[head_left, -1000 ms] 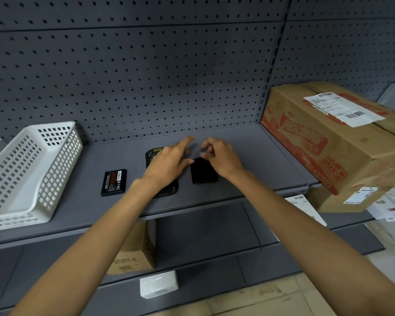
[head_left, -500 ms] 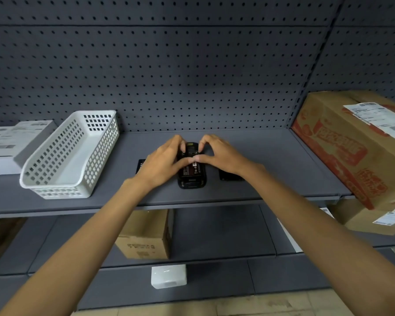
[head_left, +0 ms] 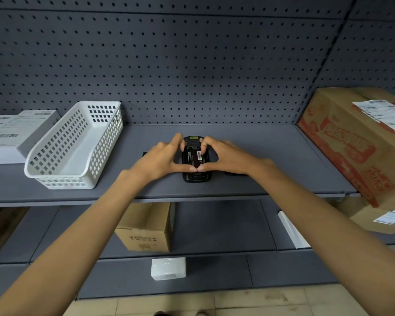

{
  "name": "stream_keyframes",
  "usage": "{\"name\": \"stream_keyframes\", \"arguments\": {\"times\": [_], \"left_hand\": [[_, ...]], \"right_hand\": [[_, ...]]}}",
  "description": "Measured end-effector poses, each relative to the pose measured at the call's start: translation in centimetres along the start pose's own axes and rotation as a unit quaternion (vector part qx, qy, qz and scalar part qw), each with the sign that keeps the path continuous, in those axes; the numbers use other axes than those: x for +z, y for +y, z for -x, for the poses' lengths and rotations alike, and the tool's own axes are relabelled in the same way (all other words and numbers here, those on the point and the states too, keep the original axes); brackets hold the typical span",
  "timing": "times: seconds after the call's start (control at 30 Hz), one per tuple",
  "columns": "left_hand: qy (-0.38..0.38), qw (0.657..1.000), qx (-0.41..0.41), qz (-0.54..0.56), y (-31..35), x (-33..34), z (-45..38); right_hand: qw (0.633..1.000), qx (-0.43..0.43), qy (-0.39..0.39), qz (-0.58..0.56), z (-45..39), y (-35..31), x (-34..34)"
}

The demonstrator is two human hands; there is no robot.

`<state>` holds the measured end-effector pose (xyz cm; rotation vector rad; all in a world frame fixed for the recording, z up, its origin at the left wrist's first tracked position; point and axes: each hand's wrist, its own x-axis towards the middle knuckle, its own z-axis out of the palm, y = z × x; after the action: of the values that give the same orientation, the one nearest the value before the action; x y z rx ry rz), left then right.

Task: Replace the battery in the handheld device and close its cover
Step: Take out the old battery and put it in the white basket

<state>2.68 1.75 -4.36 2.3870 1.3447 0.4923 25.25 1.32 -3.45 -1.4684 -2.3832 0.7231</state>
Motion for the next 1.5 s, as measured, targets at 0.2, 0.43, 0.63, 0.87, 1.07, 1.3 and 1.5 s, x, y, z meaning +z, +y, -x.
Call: {"name": "stream_keyframes", "arguments": {"times": [0.2,0.43,0.63,0.87,1.07,1.3,1.5], "left_hand": [[0.020,0.997,0.028,-0.066,-0.2,0.3,0.4],[0.022,0.995,0.056,-0.077,-0.6,0.1,0.3],[0.011,0.999,0.042,-0.032,-0.3,-0.3,0.2],[0.012,0.999,0.007,0.047,-0.3,-0.6,0.0],[0.072,0.996,-0.015,0.046,0.6,-0.6,0.2],[0.098,0.988,-0.053,0.108,1.7,-0.3,-0.2],[0.119,0.971,-0.069,0.197,2.3,-0.1,0.1]], "right_hand": [[0.997,-0.012,0.014,0.070,0.6,-0.4,-0.2],[0.997,-0.026,0.020,0.076,0.8,-0.5,-0.2],[0.999,-0.020,0.020,0.042,0.9,-0.1,0.1],[0.999,-0.010,0.043,0.008,0.7,-0.1,0.2],[0.995,-0.004,0.092,-0.039,0.6,-0.2,0.3],[0.986,-0.010,0.130,-0.100,0.3,-1.2,0.5],[0.978,0.000,0.147,-0.151,-0.1,-1.1,0.7]]}}
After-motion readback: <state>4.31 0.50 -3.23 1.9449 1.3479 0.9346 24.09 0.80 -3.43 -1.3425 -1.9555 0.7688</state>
